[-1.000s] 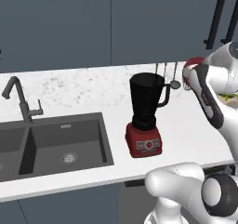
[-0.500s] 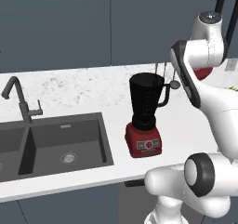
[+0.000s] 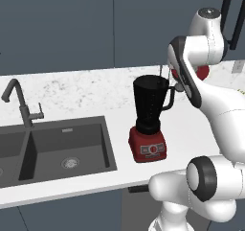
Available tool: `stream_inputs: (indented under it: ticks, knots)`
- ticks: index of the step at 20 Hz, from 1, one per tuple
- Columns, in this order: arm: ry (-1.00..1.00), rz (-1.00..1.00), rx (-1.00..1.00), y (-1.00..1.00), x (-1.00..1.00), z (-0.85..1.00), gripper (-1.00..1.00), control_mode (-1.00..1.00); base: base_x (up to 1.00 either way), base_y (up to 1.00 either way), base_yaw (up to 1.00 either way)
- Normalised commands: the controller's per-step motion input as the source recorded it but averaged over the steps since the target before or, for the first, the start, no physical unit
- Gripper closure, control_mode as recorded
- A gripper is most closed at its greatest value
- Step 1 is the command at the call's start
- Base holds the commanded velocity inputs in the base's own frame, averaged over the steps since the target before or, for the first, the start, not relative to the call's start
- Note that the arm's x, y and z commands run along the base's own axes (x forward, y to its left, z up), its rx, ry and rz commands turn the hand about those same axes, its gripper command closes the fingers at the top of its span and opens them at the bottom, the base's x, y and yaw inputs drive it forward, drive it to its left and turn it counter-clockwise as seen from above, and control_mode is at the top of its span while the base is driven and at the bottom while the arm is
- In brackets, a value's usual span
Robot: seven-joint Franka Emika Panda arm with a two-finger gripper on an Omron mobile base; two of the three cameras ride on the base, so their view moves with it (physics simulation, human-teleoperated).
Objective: Close the lid blender by securely placing the lid on top.
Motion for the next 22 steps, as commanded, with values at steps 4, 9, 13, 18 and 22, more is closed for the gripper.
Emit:
stream_inputs:
  ticks: [4,9,13,18,22]
  knots:
    - [0.00,0.00,0.12,0.88,0.01,0.06,1.00,-1.00,0.00,0.00,0.00]
    - [0.00,0.00,0.11,0.89,0.01,0.03,1.00,-1.00,0.00,0.00,0.00]
    - [0.00,0.00,0.12,0.72,0.23,0.00,1.00,-1.00,0.00,0.00,0.00]
    - [0.01,0.00,0.01,0.34,0.53,0.01,1.00,-1.00,0.00,0.00,0.00]
    - [0.02,-0.01,0.00,0.12,0.62,0.00,1.00,-1.00,0.00,0.00,0.00]
